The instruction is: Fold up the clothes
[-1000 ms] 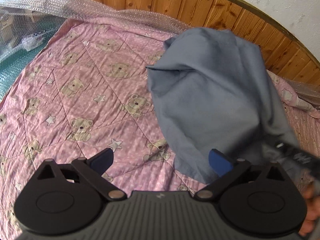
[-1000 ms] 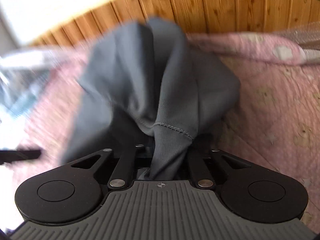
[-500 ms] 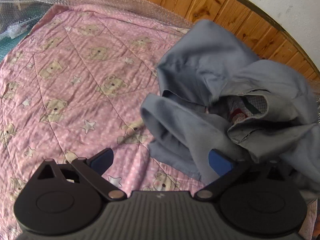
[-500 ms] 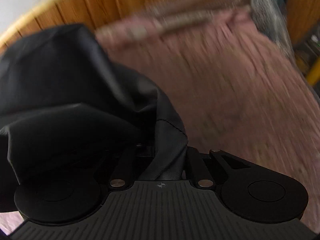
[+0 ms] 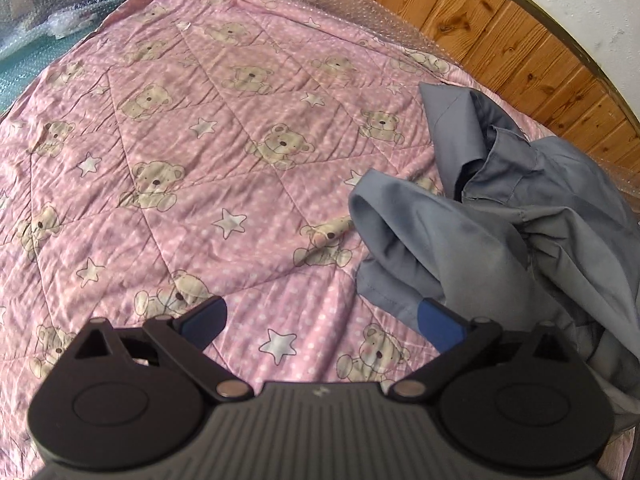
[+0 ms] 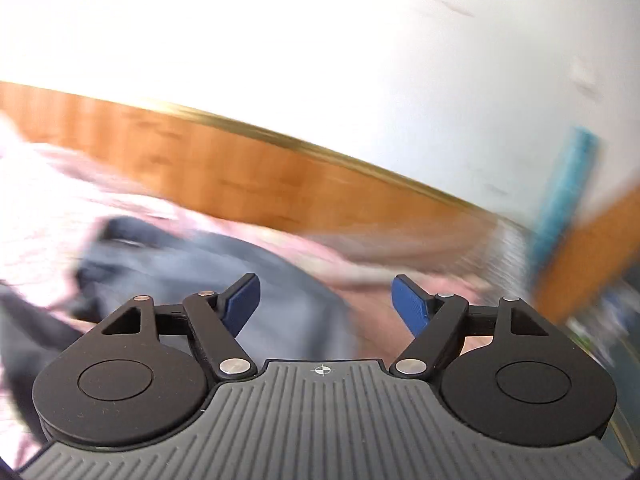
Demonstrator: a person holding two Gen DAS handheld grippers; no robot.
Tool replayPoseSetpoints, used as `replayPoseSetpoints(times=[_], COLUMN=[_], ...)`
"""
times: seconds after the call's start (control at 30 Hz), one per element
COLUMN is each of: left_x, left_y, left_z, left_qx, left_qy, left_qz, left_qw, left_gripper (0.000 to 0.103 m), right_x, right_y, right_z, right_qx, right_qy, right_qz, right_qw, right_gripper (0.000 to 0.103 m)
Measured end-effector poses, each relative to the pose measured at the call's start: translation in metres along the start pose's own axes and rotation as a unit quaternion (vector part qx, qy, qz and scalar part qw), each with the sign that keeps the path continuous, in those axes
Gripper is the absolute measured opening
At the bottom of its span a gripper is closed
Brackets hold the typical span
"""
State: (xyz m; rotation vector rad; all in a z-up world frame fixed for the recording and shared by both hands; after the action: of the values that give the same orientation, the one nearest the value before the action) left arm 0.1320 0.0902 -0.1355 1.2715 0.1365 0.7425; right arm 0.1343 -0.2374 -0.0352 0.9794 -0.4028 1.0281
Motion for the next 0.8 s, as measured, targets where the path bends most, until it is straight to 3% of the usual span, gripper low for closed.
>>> replayPoseSetpoints(times=[0.07,0.13,0.17,0.2,0.23,0.27,0.37,0.5,0.57,0.6,0.67,0.73,0.77,0.8], left_x=[0.001,0.003,0.005,0.007,0.010,0.012,0.024,0.037,0.035,0.033,0.024,0.015,0.012,0.012], left_y=[0.001,0.003,0.004,0.008,0.013,0.018,0.032,0.049,0.050,0.049,0.043,0.031,0.025,0.018], left_z=[-0.002,-0.001,0.000,0.002,0.005,0.009,0.024,0.056,0.076,0.085,0.100,0.110,0.111,0.109], left_qx=[-0.001,-0.009,-0.014,-0.021,-0.031,-0.041,-0.102,-0.233,-0.281,-0.296,-0.303,-0.280,-0.268,-0.258], left_qy=[0.005,0.009,0.012,0.013,0.012,0.011,0.029,0.085,0.098,0.100,0.086,0.059,0.049,0.043], left_qz=[-0.001,0.001,0.001,0.005,0.011,0.016,0.004,-0.037,-0.066,-0.075,-0.089,-0.103,-0.106,-0.113], left_qw=[1.0000,0.9999,0.9998,0.9997,0.9994,0.9990,0.9943,0.9681,0.9525,0.9470,0.9450,0.9525,0.9562,0.9586], left_gripper=[0.103,0.103,0.103,0.103,0.103,0.103,0.103,0.103,0.103,0.103,0.103,0.103,0.085,0.061], right_x=[0.019,0.028,0.024,0.018,0.014,0.016,0.037,0.063,0.063,0.059,0.049,0.039,0.036,0.032], right_y=[-0.027,-0.058,-0.075,-0.089,-0.098,-0.095,-0.046,0.017,0.032,0.037,0.047,0.057,0.064,0.071], right_z=[-0.034,-0.077,-0.093,-0.104,-0.106,-0.096,-0.053,0.000,-0.006,-0.015,-0.033,-0.055,-0.065,-0.074], right_qx=[0.086,0.144,0.161,0.177,0.183,0.183,0.196,0.211,0.218,0.218,0.224,0.253,0.270,0.284], right_qy=[0.052,0.131,0.170,0.189,0.184,0.160,0.068,-0.045,-0.041,-0.029,-0.012,-0.015,-0.013,-0.009], right_qz=[-0.006,-0.030,-0.050,-0.078,-0.102,-0.098,-0.042,0.030,0.039,0.038,0.036,0.035,0.037,0.040], right_qw=[0.995,0.980,0.971,0.963,0.960,0.965,0.977,0.976,0.974,0.975,0.974,0.967,0.962,0.958], right_gripper=[0.084,0.080,0.058,0.001,0.000,0.000,0.000,0.000,0.000,0.000,0.000,0.000,0.000,0.000])
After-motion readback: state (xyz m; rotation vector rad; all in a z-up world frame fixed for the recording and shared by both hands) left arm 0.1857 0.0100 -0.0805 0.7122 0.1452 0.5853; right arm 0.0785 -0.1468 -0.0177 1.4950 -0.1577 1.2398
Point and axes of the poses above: each gripper's, at about its wrist camera, not at the fingertips, and y roughly against the way its jaws point, z to its right, x to its top, the point moved 3 cm from there along -y, roughly the way its jaws point, and after that the axes turned 15 degrees about y, right-handed, at the moved point
